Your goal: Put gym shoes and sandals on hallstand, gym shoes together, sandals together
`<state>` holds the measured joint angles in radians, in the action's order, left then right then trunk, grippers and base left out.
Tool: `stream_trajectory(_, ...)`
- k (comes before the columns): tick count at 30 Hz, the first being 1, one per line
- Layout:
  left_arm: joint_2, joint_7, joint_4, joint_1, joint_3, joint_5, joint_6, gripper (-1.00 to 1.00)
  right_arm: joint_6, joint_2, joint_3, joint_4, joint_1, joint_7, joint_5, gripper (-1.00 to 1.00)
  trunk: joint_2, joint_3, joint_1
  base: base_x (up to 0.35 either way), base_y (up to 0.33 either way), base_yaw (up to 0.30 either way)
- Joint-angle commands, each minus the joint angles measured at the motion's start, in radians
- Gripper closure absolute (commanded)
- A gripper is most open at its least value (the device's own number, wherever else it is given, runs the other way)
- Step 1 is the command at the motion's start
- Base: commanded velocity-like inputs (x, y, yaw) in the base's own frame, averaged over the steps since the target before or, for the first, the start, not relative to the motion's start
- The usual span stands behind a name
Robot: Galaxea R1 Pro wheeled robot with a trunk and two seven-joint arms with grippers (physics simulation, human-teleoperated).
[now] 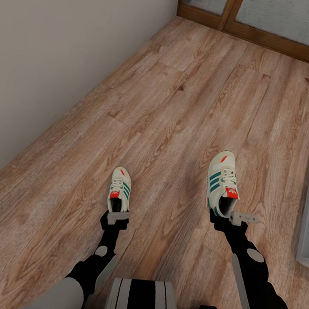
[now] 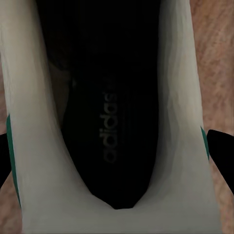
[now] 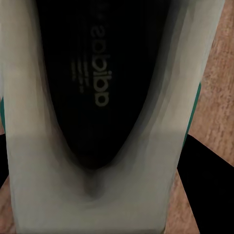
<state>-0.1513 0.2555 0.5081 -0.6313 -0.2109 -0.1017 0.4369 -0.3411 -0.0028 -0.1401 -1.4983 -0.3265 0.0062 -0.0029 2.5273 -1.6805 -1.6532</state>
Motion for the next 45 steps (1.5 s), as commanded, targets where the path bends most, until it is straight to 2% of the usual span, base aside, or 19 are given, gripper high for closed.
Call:
stream_trajectory(1,0.001,0.007,-0.001,-0.001,-0.008,-0.010,0.004,1.00,-0.006,0.000,0.000,-0.001,0.000,0.000,0.000,1.00,0.000,0.000,0.000,0.000,0.000,0.000)
stream_trajectory(10,0.002,0.009,0.024,-0.001,-0.006,-0.011,-0.005,1.00,-0.006,0.001,0.000,0.000,0.000,-0.004,0.003,1.00,-0.002,0.030,0.004,0.000,0.000,0.000)
stream_trajectory(15,0.002,0.010,0.055,-0.001,-0.005,-0.012,-0.067,1.00,-0.006,0.001,0.000,0.000,0.000,-0.007,0.007,1.00,-0.003,0.050,0.006,0.000,0.000,0.000)
stream_trajectory(22,0.004,0.010,0.170,-0.001,-0.006,-0.013,-0.268,1.00,-0.008,0.002,0.001,-0.002,0.000,-0.009,0.009,1.00,-0.004,0.077,0.009,0.000,0.000,0.000)
stream_trajectory(26,0.003,0.010,0.289,-0.001,-0.006,-0.013,-0.422,1.00,-0.013,0.001,-0.001,-0.002,0.000,-0.009,0.010,1.00,-0.005,0.092,0.011,0.000,0.000,0.000)
stream_trajectory(27,0.004,0.010,0.348,-0.001,-0.007,-0.013,-0.495,1.00,-0.014,0.002,-0.002,-0.002,0.000,-0.009,0.010,1.00,-0.006,0.096,0.011,0.000,0.000,0.000)
stream_trajectory(28,0.004,0.010,0.375,-0.001,-0.007,-0.013,-0.540,1.00,-0.015,0.002,-0.003,-0.001,0.000,-0.008,0.009,1.00,-0.006,0.100,0.012,0.000,0.000,0.000)
stream_trajectory(33,0.003,0.010,0.404,-0.001,-0.006,-0.013,-0.636,1.00,-0.013,0.003,-0.004,0.002,0.000,-0.008,0.000,1.00,-0.007,0.119,0.014,0.000,0.000,0.000)
stream_trajectory(34,0.003,0.010,0.413,-0.003,-0.005,-0.013,-0.702,1.00,-0.013,0.003,-0.004,0.002,0.000,-0.008,-0.001,1.00,-0.007,0.123,0.015,0.000,0.000,0.000)
stream_trajectory(36,0.003,0.010,0.440,-0.002,-0.006,-0.013,-0.763,1.00,-0.013,0.003,-0.004,0.002,0.000,-0.008,-0.001,1.00,-0.008,0.131,0.015,0.000,0.000,0.000)
stream_trajectory(38,0.002,0.011,0.466,-0.002,-0.008,-0.013,-0.809,1.00,-0.013,0.003,-0.004,0.003,0.000,-0.008,-0.002,1.00,-0.008,0.139,0.016,0.000,0.000,0.000)
stream_trajectory(45,0.002,0.011,0.481,-0.003,-0.009,-0.013,-0.861,1.00,-0.013,0.003,-0.003,0.003,0.000,-0.008,-0.003,1.00,-0.010,0.166,0.019,0.000,0.000,0.000)
